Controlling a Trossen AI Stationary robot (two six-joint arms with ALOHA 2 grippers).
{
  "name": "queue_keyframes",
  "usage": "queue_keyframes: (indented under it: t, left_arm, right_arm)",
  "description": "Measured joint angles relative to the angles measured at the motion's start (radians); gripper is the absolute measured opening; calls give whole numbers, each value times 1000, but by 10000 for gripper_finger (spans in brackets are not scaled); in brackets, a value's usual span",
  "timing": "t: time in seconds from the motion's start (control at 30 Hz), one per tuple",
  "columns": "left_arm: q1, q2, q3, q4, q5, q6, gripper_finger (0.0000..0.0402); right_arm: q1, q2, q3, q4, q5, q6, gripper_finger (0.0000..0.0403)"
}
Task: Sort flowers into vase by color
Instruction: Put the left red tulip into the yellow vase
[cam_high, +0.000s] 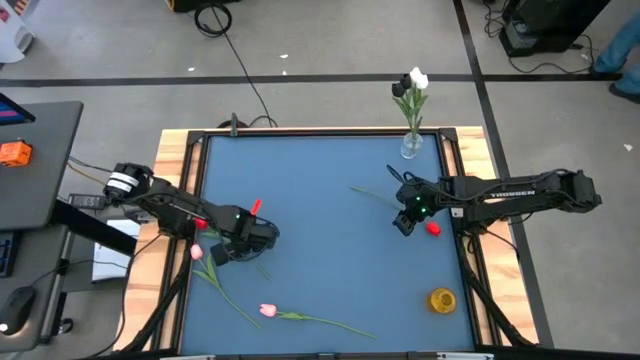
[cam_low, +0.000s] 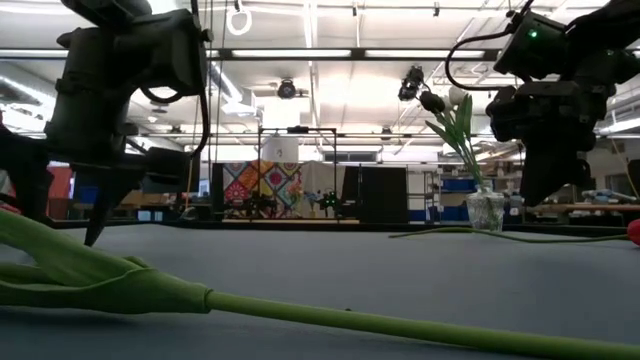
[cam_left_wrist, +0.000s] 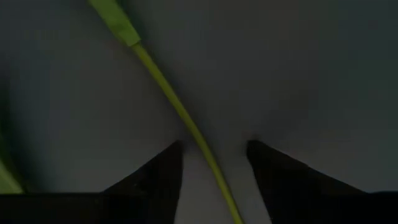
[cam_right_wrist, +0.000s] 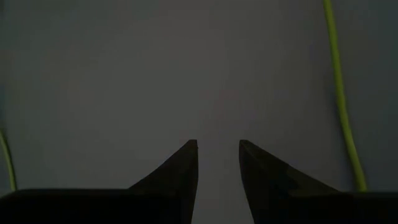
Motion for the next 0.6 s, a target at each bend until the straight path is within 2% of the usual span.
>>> queue_keyframes:
  t: [0.3, 0.5, 0.6]
  left_arm:
    - [6, 2, -1, 20, -34, 66, 16]
    - [5, 6, 31, -2, -40, 150, 8]
    - [5, 9, 88, 9, -80, 245, 3]
  right_arm:
    - [-5, 1, 0, 7, 3, 2, 126]
    - [-27, 1, 0, 11, 10, 3, 126]
    - [-33, 1, 0, 17, 8, 19, 126]
